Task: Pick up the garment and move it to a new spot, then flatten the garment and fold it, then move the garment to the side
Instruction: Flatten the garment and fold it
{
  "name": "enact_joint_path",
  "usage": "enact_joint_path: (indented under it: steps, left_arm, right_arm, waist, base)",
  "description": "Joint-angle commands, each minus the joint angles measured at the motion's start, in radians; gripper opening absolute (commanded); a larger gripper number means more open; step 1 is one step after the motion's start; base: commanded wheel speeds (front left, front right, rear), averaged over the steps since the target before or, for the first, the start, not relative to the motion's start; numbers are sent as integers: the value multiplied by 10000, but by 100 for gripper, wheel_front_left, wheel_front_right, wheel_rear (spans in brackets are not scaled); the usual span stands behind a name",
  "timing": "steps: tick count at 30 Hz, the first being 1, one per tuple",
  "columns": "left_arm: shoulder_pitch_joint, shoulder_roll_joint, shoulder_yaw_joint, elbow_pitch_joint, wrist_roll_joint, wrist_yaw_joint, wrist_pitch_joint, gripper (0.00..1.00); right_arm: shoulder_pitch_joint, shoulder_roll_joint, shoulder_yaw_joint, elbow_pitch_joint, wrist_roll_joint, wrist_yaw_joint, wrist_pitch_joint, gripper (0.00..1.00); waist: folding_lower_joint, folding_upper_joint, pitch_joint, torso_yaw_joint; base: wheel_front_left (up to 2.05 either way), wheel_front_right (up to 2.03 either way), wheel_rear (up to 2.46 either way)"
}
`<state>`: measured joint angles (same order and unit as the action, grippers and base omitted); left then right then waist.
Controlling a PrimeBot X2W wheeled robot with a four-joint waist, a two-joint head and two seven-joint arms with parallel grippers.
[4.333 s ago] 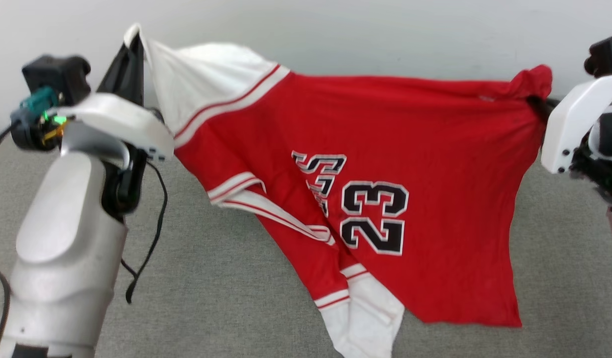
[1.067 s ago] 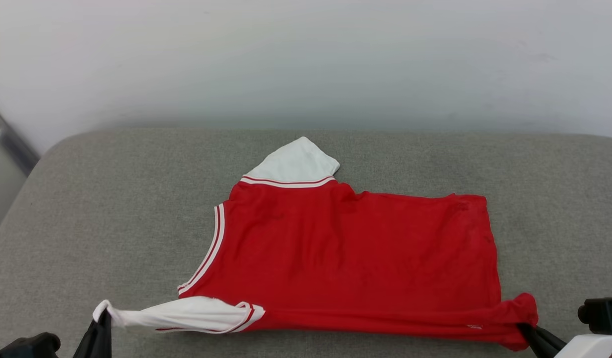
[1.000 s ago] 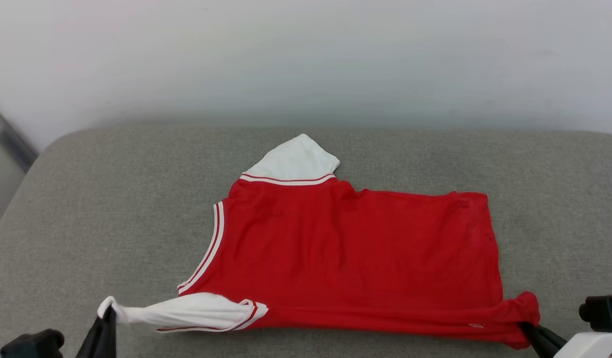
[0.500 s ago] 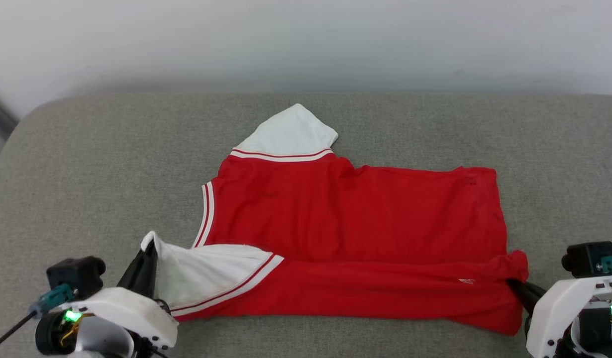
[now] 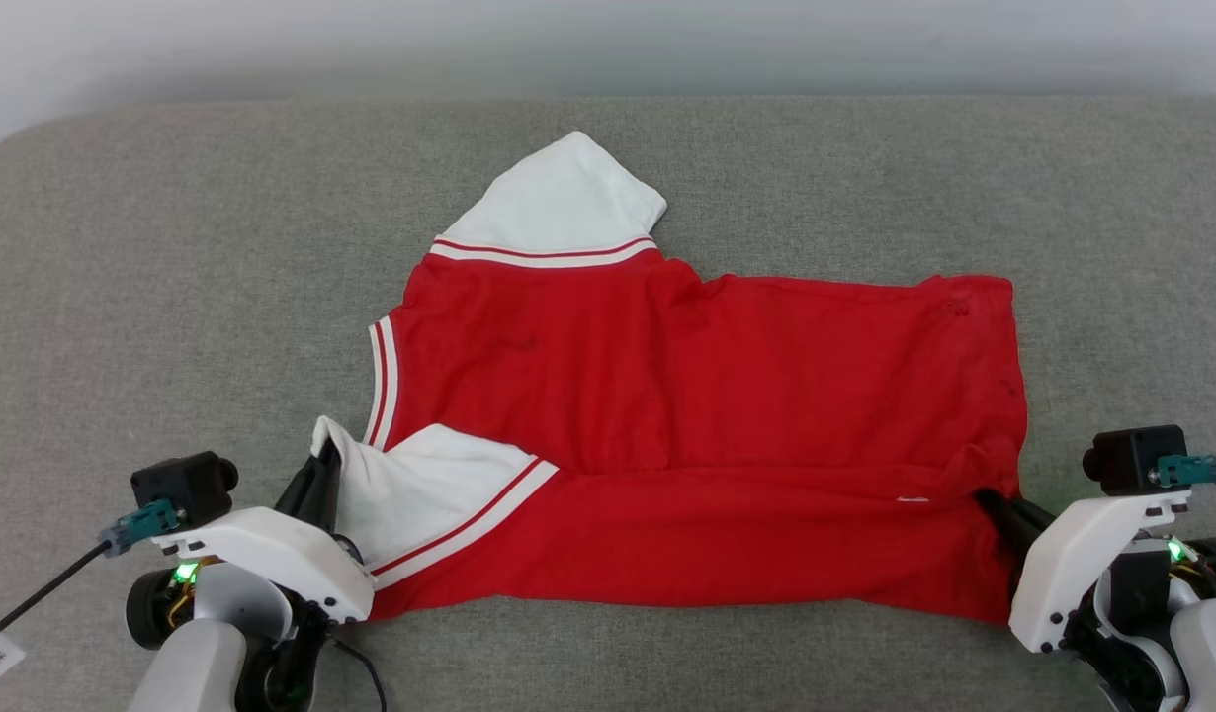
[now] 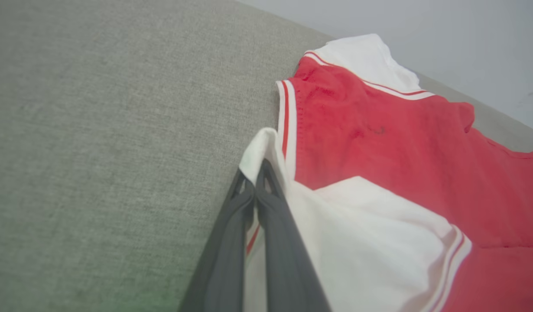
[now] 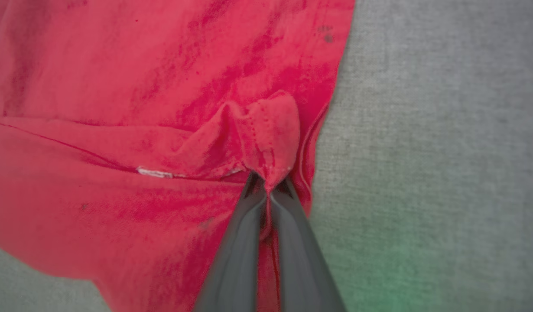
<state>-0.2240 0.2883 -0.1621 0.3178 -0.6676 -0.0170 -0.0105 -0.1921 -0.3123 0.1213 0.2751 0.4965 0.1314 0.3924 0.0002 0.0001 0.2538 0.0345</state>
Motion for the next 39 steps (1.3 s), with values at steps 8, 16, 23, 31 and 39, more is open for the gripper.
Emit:
enact_joint_path:
  steps: [8,16,23,31,39]
  left_arm:
    - [-505,-178,64,1350,-560,-536,-42,100]
    - [-256,339,300,1449,-739,-669,-56,100]
    - [5,1132,401,391,-774,-472,813,100]
    - [476,2408,216,-1393,-749,-116,2944,100]
    - [1208,3459,26,-2234,-1590,-51,5683,100]
  right_arm:
    - [-166,-199,565,888,363,-46,-929,100]
    - [78,-137,626,198,363,-10,-2844,100]
    - [531,-28,218,-758,-329,-10,-3759,100]
    - [1253,427,-572,-2350,-1450,-10,-3797,100]
    - [1945,1156,-936,-3943,-2044,-10,-3445,100]
  waist:
    - [-2,-1,-50,-136]
    - [-2,-1,-748,-441]
    - [-2,-1,-1341,-665]
    - [-2,-1,-1722,-905]
    - [-2,-1,-1537,-1282]
  base:
    - [0,0,0]
    - [0,0,0]
    - [0,0,0]
    - [0,0,0]
    - [0,0,0]
